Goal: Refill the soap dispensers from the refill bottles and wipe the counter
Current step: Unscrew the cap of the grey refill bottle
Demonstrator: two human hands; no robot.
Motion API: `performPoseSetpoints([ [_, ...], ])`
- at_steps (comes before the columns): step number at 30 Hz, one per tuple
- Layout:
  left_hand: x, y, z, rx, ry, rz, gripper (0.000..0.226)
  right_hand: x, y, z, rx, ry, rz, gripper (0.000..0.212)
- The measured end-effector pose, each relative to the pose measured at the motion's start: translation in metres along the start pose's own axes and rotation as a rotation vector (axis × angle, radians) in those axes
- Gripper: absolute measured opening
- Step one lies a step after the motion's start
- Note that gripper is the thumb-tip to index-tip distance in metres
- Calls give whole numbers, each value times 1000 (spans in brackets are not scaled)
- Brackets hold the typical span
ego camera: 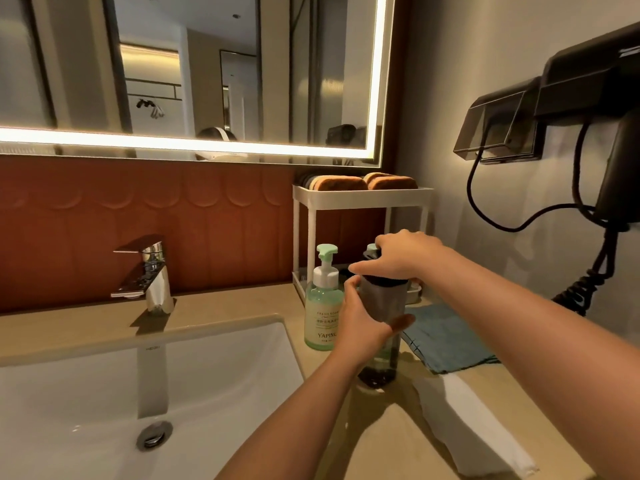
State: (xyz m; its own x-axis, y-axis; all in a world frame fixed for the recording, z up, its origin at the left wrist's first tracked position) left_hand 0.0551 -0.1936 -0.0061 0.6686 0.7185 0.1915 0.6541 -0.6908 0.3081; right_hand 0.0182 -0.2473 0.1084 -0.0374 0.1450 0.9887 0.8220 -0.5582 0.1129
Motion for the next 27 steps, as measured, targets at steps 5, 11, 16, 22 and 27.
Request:
performPoseSetpoints([
  [5, -3, 6, 10, -12, -65, -69, 71, 0, 7, 3, 20, -31, -18, 66],
  [11, -4, 8, 17, -13, -32, -133, 71, -4, 14, -1, 69, 34, -9, 66],
  [16, -4, 12, 21, -18, 12, -134, 76, -2, 17, -1, 130, 58, -9, 66],
  [22, -4, 12, 18, -34, 16, -123, 78, -2, 17, 0, 163, 41, 14, 68],
  [27, -5, 11, 18, -41, 28, -119, 81, -2, 16, 1, 174, 44, 17, 69],
])
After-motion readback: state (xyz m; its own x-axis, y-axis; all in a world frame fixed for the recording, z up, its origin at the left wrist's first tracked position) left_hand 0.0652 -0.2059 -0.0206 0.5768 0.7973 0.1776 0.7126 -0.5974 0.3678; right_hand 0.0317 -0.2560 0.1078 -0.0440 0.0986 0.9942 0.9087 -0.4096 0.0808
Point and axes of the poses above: each hand's wrist, its own y-axis towards the middle knuckle, its own x-axis out of the back of the hand, z = x × y, the point moved 8 cm from there along y, towards the middle knuckle, and after that the axes turned 3 degrees about z, right-handed, at the moved point
